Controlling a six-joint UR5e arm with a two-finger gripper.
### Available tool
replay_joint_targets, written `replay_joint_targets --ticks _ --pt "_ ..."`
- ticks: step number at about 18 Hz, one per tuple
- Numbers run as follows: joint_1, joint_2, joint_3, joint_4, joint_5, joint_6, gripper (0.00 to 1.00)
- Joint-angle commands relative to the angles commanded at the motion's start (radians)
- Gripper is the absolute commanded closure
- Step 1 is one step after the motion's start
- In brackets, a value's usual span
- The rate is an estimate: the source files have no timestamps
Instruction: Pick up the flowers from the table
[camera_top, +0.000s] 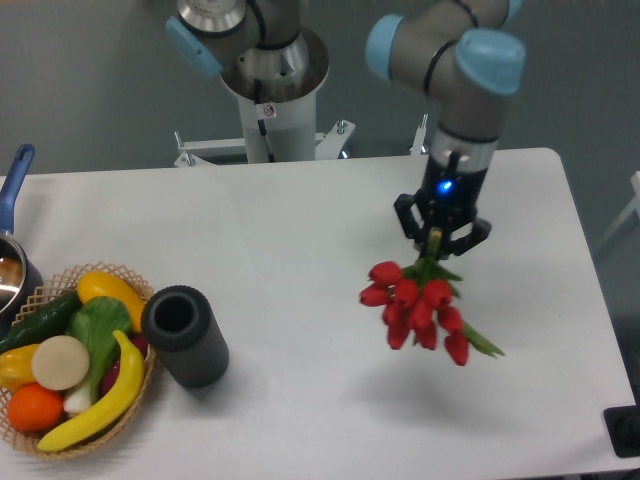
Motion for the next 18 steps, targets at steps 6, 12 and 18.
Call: replay_joint_targets --ticks 6,12,18 --pt "0.032 0.000 0.068 0.000 -0.088 -0.068 0.85" --pt "0.043 0.000 0.071 -0.002 -0.089 -0.080 0.85" --pt "0.043 0.000 0.068 -0.002 -0.089 -0.082 0.85"
